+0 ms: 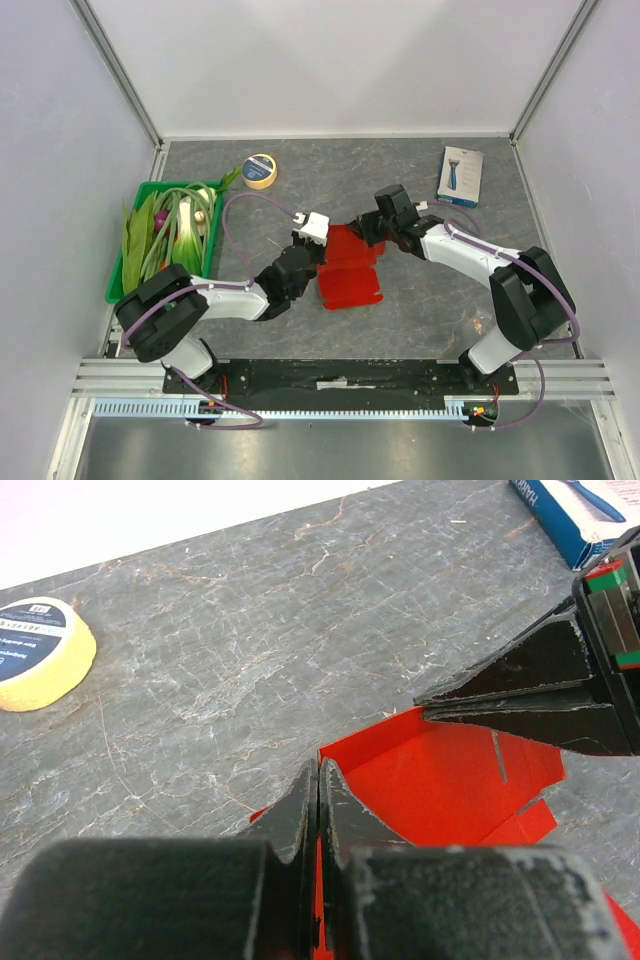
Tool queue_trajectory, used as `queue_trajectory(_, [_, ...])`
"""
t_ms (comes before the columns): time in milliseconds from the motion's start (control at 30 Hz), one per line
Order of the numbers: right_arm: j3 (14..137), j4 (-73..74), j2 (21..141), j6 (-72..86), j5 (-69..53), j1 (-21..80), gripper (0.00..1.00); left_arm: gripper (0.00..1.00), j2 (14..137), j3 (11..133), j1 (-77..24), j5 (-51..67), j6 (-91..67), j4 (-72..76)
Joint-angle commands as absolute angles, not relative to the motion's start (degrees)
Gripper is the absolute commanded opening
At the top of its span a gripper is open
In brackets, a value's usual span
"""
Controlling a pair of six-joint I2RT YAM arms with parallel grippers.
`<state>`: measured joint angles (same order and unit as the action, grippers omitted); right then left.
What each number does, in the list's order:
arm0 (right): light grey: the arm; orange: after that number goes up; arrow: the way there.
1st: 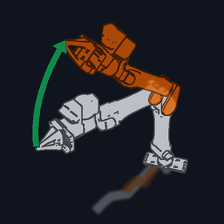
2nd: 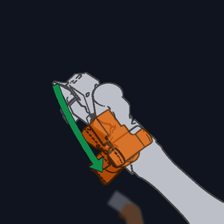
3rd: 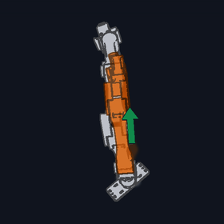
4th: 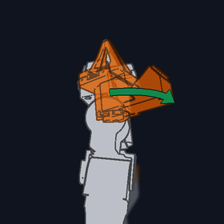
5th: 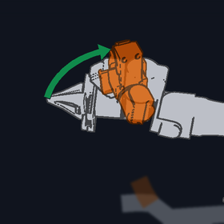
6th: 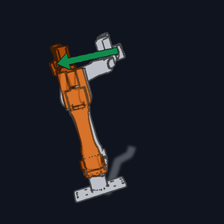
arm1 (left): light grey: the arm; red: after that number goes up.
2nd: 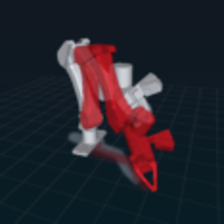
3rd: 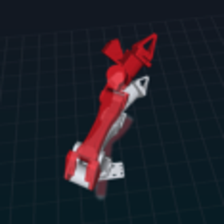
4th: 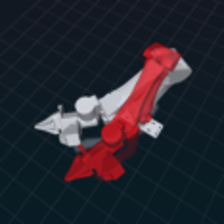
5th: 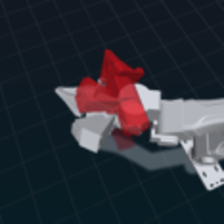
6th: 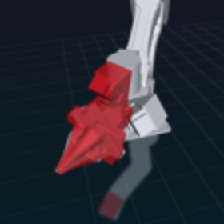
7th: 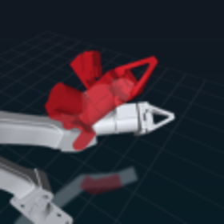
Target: Fold the paper box
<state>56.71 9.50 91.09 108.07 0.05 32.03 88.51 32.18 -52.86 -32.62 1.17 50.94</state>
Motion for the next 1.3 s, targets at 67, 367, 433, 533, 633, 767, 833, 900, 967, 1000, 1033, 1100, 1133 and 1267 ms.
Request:
queue_trajectory(67, [55.7, 6.7, 89.9, 107.5, 1.9, 32.6, 0.0, 0.08, 88.7, 35.5, -53.2, -36.1, -3.0, 46.6])
queue_trajectory(367, [48.2, -6.5, 88.2, 101.2, 1.6, 32.8, 0.0, 0.58, 74.2, 38.1, -51.9, -17.9, -17.8, 21.2])
queue_trajectory(433, [46.9, -9.7, 87.0, 99.5, 1.9, 32.8, 0.0, 0.58, 70.9, 38.7, -49.3, -13.0, -22.0, 14.8])
queue_trajectory(533, [44.4, -13.6, 85.2, 97.2, 3.1, 32.8, 0.0, 0.57, 69.4, 40.1, -44.1, -3.4, -23.7, 10.4])
queue_trajectory(633, [43.4, -15.4, 84.6, 96.2, 3.1, 32.8, 0.0, 0.55, 72.5, 44.2, -39.0, 9.1, -20.4, 7.9])
queue_trajectory(767, [43.7, -14.1, 84.2, 96.2, 2.9, 32.8, 0.0, 0.54, 83.0, 53.0, -38.0, 17.7, -14.5, 1.2])
queue_trajectory(833, [43.9, -13.3, 83.9, 96.2, 2.9, 32.9, 0.0, 0.52, 85.5, 55.9, -38.0, 19.2, -12.8, 0.7])
queue_trajectory(900, [44.3, -12.7, 83.7, 96.1, 2.8, 32.8, 0.0, 0.52, 87.5, 57.4, -37.9, 19.3, -12.0, 0.4])
queue_trajectory(967, [44.4, -12.6, 83.6, 96.2, 2.6, 32.8, 0.0, 0.52, 88.5, 58.3, -38.0, 18.9, -10.6, 0.4])
queue_trajectory(1000, [44.4, -12.7, 83.8, 96.6, 2.4, 32.8, 0.0, 0.51, 89.4, 58.5, -38.0, 18.1, -10.0, 0.4])
queue_trajectory(1033, [44.5, -12.9, 83.9, 96.8, 2.0, 32.8, 0.0, 0.48, 89.8, 59.3, -38.0, 17.5, -9.0, -1.3])
queue_trajectory(1100, [44.4, -13.3, 84.1, 97.3, 1.5, 32.8, 0.0, 0.47, 90.2, 59.3, -38.1, 16.1, -8.5, -1.2])
queue_trajectory(1133, [44.3, -13.4, 84.1, 97.2, 1.5, 32.9, 0.0, 0.46, 90.1, 59.2, -38.1, 15.7, -7.9, -1.1])
queue_trajectory(1267, [44.1, -13.2, 83.8, 97.4, 1.8, 32.8, 0.0, 0.44, 90.5, 59.2, -38.1, 13.4, -6.9, -0.6])
